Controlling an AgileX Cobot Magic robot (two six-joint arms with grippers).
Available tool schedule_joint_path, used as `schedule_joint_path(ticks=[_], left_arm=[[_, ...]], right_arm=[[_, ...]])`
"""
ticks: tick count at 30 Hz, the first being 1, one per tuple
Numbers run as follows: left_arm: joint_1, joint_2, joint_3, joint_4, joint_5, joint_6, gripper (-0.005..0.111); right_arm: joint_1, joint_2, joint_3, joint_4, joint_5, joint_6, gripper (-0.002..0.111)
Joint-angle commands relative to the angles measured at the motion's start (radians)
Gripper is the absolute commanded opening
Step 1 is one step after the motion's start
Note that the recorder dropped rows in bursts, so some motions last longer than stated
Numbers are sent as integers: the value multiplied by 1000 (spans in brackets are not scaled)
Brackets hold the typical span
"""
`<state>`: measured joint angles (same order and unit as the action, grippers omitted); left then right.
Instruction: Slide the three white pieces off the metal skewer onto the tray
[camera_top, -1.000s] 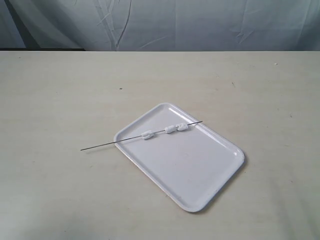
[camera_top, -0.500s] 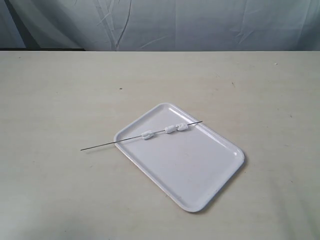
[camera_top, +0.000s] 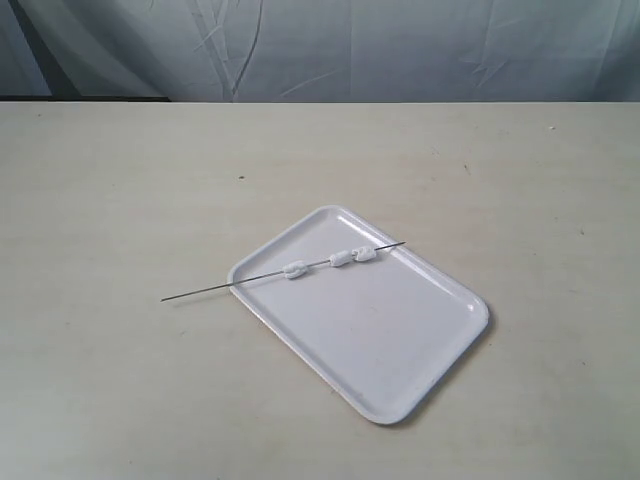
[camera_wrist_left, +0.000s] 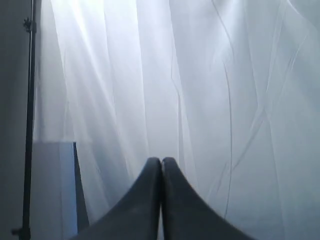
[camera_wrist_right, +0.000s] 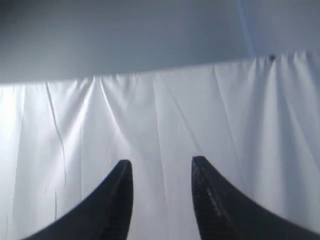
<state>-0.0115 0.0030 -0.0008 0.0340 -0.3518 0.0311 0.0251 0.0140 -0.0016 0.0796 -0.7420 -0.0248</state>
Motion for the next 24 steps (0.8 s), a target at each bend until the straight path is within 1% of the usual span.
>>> schedule_joint_path(ticks=[1, 2, 11, 16, 21, 24], left_arm=[[3, -3, 1, 8, -62, -2, 0], [3, -3, 1, 11, -77, -2, 0], [3, -3, 1, 11, -124, -24, 0], [3, -3, 1, 44, -242, -110, 0], [3, -3, 1, 57, -351, -194, 0], [3, -3, -13, 97, -364, -209, 0]], right_arm=[[-5, 1, 2, 1, -231, -1, 38], [-5, 1, 2, 1, -256, -1, 38], [-5, 1, 2, 7, -264, -1, 38], [-2, 1, 2, 11, -266, -1, 38], [-3, 1, 2, -80, -281, 86, 38], [-3, 1, 2, -80, -302, 105, 38]])
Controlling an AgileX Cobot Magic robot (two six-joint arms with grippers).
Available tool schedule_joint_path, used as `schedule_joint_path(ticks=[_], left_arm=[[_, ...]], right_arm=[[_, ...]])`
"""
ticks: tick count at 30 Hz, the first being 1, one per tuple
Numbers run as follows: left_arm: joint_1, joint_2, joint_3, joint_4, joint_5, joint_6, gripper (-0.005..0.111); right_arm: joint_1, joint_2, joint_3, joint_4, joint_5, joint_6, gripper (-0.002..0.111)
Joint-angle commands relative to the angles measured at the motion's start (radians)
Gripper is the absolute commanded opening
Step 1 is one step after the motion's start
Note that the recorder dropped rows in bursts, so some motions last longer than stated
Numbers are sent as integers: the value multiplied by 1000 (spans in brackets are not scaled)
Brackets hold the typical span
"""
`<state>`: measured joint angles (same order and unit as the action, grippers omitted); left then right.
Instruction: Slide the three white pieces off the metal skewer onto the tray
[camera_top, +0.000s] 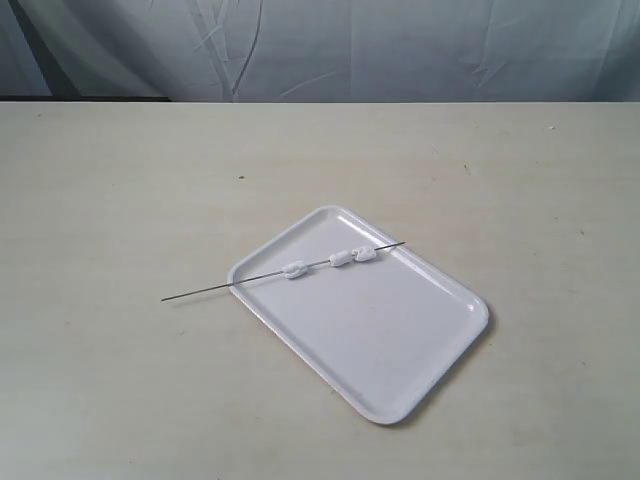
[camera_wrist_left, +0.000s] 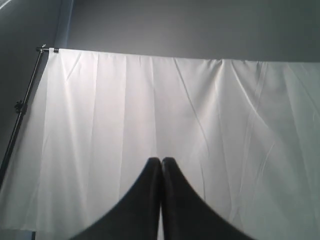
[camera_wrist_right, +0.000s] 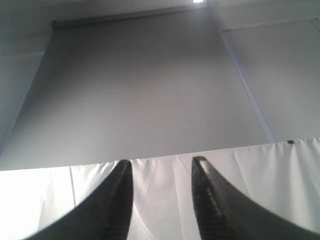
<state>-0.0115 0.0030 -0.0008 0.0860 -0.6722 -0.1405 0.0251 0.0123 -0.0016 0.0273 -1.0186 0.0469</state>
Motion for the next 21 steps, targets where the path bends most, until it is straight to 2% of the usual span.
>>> schedule_joint_path(ticks=[1, 4, 8, 15, 18, 21], left_arm=[[3, -3, -25, 71, -35, -38, 0], [3, -3, -53, 134, -5, -38, 0], [3, -3, -53, 142, 0, -39, 0], [3, -3, -73, 142, -2, -39, 0], [3, -2, -111, 151, 0, -37, 0], [1, 40, -179, 278, 30, -44, 7]], right_arm=[[-3, 2, 2, -27, -23, 33, 38], [-3, 2, 2, -27, -23, 33, 38], [-3, 2, -4, 21, -23, 33, 37], [-3, 4, -23, -10, 4, 92, 23], [-3, 4, -83, -12, 55, 112, 27], [-3, 7, -220, -52, 268, 139, 40]])
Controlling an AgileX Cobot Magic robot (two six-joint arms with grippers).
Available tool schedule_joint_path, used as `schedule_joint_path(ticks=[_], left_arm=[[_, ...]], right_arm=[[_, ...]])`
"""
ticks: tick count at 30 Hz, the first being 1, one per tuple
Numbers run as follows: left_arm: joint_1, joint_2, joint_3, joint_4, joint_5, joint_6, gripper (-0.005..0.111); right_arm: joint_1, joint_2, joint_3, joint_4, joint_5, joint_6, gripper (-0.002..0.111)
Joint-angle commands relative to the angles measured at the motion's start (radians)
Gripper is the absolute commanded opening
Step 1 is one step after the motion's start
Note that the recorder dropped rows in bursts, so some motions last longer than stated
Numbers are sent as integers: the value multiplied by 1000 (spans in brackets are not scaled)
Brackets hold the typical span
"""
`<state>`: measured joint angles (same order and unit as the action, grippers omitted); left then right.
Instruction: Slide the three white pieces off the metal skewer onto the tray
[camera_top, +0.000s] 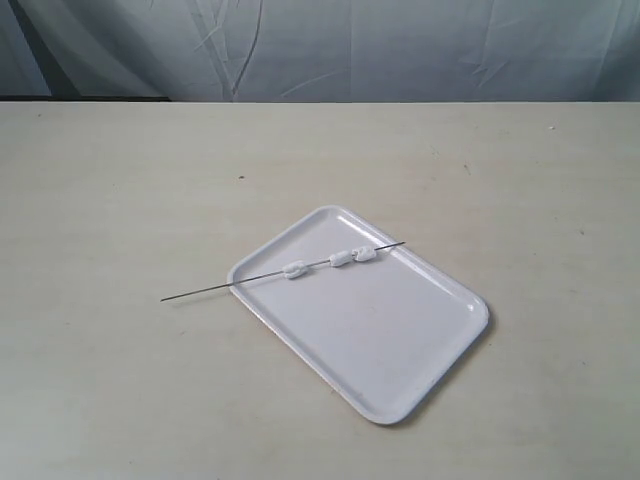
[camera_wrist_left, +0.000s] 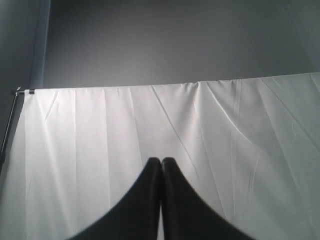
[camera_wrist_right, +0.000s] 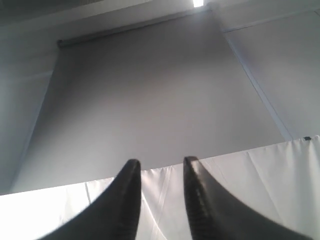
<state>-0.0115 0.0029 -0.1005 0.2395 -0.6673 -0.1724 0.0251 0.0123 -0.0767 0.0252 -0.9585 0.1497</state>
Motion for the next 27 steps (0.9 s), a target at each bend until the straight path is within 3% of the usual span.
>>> schedule_joint_path(ticks=[1, 7, 11, 13, 15, 20, 27], left_arm=[[1, 62, -103, 196, 34, -21, 11], [1, 320, -296, 772, 64, -282, 47], [-36, 529, -432, 1179, 170, -686, 49], [-58, 656, -500, 1457, 199, -926, 49], [-76, 779, -549, 1505, 196, -1088, 49], [-109, 1019, -603, 1505, 117, -1160, 49], [-156, 1276, -605, 1505, 140, -1172, 49]], right_arm=[[-3, 15, -194, -65, 295, 38, 44], [54, 200, -565, -107, 883, -45, 47], [120, 408, -780, -131, 1146, -48, 47], [144, 516, -869, -141, 1258, -51, 47], [169, 638, -956, -141, 1396, -86, 47], [213, 906, -1076, -107, 1663, -203, 47], [267, 1188, -1085, 49, 1724, -343, 33]])
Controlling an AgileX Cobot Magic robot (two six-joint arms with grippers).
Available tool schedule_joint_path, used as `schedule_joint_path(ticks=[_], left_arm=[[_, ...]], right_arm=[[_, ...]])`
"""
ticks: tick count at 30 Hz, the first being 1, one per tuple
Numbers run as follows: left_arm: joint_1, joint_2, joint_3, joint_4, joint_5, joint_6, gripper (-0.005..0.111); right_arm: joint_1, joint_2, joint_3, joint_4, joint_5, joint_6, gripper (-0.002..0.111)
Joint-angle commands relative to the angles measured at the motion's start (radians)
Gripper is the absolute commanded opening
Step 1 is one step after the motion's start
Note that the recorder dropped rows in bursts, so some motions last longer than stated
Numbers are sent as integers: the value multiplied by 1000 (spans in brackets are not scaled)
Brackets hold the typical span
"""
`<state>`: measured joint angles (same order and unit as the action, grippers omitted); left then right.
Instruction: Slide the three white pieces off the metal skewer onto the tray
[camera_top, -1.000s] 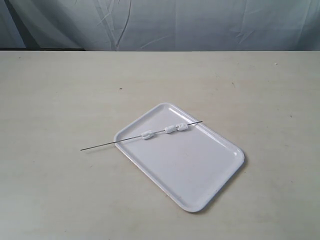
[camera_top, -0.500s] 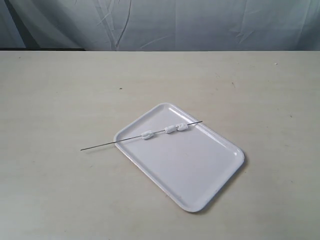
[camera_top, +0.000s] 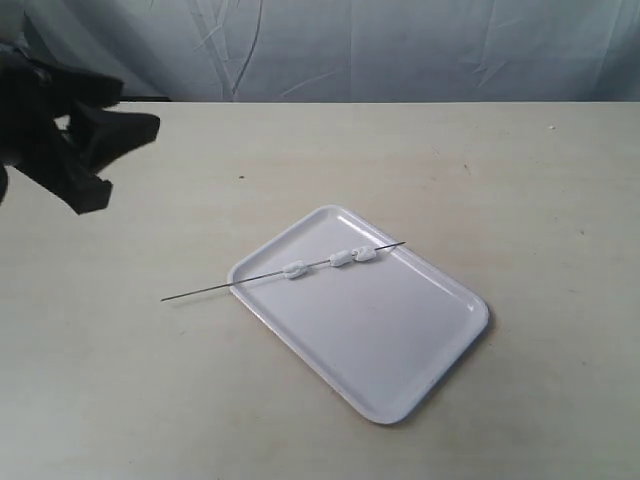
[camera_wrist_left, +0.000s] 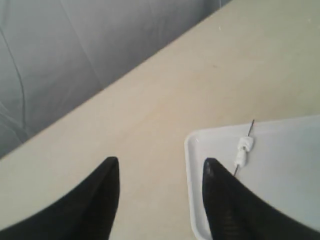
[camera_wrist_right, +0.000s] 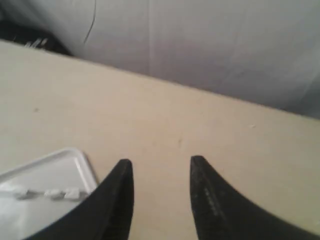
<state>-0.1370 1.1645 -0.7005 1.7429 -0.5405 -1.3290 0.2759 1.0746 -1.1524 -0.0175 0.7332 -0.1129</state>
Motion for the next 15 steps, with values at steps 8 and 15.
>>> schedule_joint_path(ticks=[8, 15], left_arm=[[-179, 352, -7, 2, 209, 135, 49], [-242, 527, -7, 2, 248, 160, 49]], right_arm=[[16, 322, -9, 157, 83, -119, 42], [16, 370, -9, 177, 105, -123, 42]])
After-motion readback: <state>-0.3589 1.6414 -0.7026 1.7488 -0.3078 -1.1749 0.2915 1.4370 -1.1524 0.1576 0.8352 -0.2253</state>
